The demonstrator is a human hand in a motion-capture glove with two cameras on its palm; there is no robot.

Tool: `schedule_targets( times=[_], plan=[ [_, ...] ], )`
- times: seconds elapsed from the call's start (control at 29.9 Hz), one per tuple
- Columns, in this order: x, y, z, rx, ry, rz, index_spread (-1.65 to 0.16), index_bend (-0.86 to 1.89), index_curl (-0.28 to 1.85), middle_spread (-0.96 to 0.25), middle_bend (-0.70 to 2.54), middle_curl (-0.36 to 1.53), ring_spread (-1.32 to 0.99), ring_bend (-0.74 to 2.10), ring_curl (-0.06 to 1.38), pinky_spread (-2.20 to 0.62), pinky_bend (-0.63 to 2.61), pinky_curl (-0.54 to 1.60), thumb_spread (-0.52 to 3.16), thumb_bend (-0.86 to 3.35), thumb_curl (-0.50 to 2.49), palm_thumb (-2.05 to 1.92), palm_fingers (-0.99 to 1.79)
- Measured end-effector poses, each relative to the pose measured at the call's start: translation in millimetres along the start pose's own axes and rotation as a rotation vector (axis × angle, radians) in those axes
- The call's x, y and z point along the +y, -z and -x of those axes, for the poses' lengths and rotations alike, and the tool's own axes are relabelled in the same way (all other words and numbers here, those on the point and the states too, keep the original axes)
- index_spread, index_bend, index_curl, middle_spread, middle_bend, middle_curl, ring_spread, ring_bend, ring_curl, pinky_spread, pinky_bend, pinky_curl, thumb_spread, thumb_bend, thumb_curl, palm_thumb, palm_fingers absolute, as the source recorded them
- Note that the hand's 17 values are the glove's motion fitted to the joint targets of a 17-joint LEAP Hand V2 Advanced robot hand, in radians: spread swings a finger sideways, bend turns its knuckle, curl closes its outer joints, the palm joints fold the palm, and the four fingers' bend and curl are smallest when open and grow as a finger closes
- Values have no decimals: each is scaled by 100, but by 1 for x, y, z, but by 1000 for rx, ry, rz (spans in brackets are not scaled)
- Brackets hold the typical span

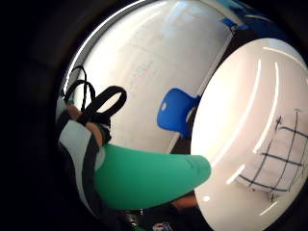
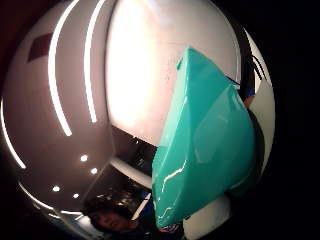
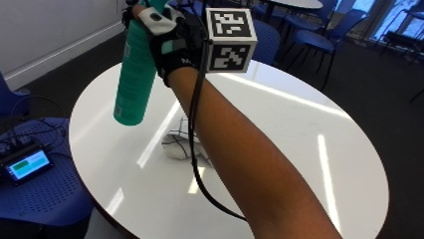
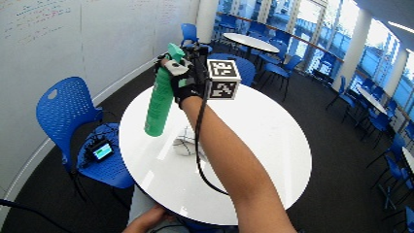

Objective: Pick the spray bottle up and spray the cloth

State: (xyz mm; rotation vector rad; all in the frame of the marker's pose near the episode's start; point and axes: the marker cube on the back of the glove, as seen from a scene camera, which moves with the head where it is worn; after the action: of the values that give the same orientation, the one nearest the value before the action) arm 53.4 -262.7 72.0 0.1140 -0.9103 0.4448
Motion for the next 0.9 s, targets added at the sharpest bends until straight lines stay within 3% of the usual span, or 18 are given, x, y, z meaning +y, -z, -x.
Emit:
schedule_targets(
  times=[0.23,0.9],
  plan=[
    [-5,-10,9,90,101,-42,-27,24,51,-15,50,48,-18,55,43,-16,36,37,50,-3,72,94,133],
    [10,-29,-56,153,-28,-4,-27,24,51,-15,50,48,-18,55,44,-17,37,38,49,-3,73,95,134]
  ],
)
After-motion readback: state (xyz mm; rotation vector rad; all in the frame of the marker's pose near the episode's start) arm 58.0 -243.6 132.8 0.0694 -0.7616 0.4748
